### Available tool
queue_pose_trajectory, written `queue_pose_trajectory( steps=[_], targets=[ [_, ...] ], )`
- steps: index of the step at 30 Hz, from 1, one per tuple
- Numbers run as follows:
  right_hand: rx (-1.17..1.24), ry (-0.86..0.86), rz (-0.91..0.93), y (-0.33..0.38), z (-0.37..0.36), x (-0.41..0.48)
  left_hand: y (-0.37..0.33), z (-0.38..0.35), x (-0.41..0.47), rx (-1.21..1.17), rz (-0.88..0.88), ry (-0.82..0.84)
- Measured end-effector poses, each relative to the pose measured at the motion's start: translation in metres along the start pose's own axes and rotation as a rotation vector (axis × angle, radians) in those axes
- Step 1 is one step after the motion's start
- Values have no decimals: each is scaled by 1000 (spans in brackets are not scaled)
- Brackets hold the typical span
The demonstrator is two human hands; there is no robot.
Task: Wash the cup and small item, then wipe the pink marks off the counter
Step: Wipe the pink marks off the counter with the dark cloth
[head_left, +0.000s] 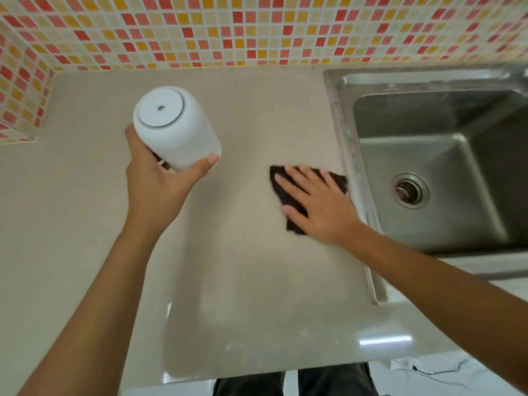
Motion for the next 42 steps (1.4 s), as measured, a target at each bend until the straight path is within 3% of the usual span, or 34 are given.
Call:
queue_pose_trajectory(
  steps=[3, 6, 11, 14, 20, 24, 26, 31, 34, 37, 42],
  targets=[
    [-34, -16, -267, -81, 16, 60, -1, -12, -8, 2, 3, 23],
    [-65, 14, -407, -107, 12, 78, -4, -15, -16, 21, 0, 32],
    [-43, -64, -414, -59, 6, -10, -5, 6, -17, 51, -5, 7],
    [47, -26, -440, 15, -2, -84, -6, 14, -12, 26, -4, -26],
    [157, 54, -212, 164, -19, -87, -19, 2, -2, -10, -21, -10],
    [148, 57, 298, 215, -19, -69, -23, -14, -7, -9, -22, 31],
    [127, 6, 371, 193, -17, -54, -23, -18, -10, -10, -16, 28],
    [70, -89, -138, 40, -1, 49, -17, -7, -20, -3, 11, -8],
    [92, -8, -283, -17, -2, 66, -9, -5, -29, 0, 31, 12],
    [86, -52, -297, -10, 0, 44, 2, -9, -36, -16, 54, 25],
    [111, -22, -155, 48, -2, -63, 26, -41, -47, -27, 113, 46]
  ],
)
Point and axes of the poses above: each hand's wrist, its own x-axis towards the middle knuckle, its own z-axis out of the back of the hand, y = z × x, the point moved 10 cm from there along x, towards the middle knuckle, and after that the axes turned 2 degrees about -x, right-handed, at the moved point
